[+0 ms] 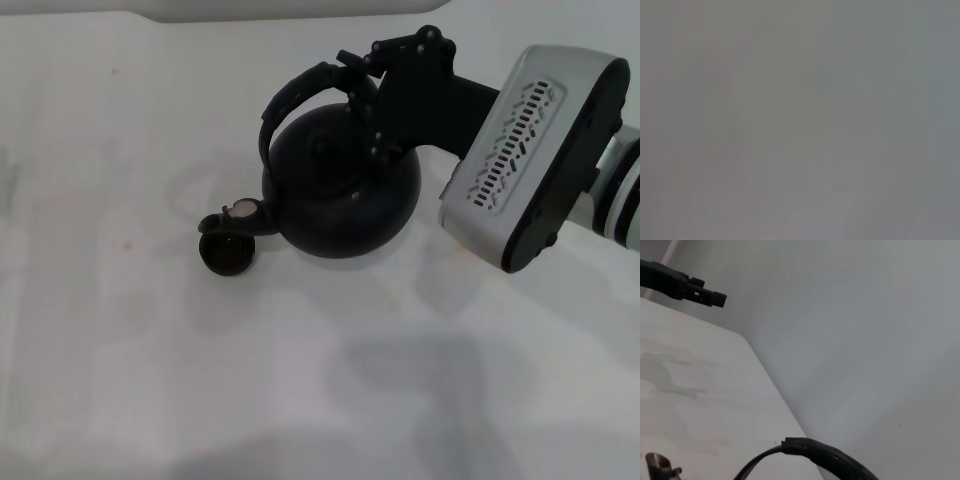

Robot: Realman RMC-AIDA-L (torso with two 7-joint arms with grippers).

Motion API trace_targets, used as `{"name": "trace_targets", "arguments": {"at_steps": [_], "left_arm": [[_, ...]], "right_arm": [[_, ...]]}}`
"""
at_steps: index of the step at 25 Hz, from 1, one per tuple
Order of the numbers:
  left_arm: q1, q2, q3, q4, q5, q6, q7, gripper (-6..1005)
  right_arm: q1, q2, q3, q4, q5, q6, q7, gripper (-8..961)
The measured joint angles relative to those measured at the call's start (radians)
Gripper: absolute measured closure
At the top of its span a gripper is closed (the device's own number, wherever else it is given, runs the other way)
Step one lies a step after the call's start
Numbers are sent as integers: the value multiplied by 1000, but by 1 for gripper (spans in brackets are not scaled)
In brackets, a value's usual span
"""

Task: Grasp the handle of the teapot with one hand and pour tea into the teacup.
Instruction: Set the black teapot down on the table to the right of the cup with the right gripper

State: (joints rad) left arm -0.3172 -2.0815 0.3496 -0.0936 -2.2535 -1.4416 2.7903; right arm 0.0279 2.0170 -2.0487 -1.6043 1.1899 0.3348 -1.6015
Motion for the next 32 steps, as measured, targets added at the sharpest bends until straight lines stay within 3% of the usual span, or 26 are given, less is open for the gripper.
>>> {"name": "trace_targets", "arguments": {"at_steps": [32], "left_arm": [[1, 2, 0, 7, 0, 9, 0, 107]], "right_arm": [[1, 1, -174, 58, -227, -270, -3, 833]]}}
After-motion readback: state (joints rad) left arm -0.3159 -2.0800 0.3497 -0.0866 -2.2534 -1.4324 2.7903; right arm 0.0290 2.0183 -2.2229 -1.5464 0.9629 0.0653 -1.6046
